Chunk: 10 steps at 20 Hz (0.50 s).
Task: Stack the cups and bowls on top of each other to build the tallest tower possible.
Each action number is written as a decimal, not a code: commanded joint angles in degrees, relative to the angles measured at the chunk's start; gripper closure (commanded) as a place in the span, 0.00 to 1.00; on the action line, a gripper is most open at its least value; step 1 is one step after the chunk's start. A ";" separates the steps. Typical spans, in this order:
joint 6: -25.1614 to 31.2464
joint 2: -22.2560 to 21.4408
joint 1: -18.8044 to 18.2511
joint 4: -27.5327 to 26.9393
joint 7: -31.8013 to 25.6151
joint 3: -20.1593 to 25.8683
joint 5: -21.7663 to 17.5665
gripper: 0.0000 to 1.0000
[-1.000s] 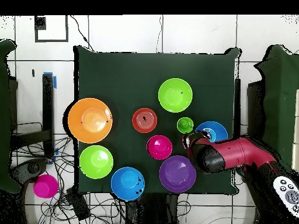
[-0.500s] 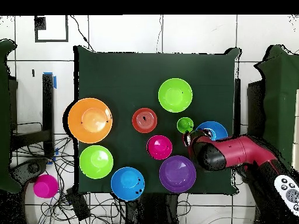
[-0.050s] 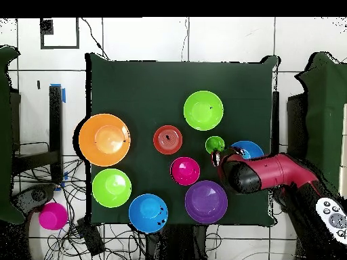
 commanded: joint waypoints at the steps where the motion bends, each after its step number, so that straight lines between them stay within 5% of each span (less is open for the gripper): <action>1: 1.63 5.56 3.51 -4.79 -12.07 0.50 -5.86 0.00; 10: 0.32 6.10 3.68 -4.73 -11.07 -0.30 -7.39 0.00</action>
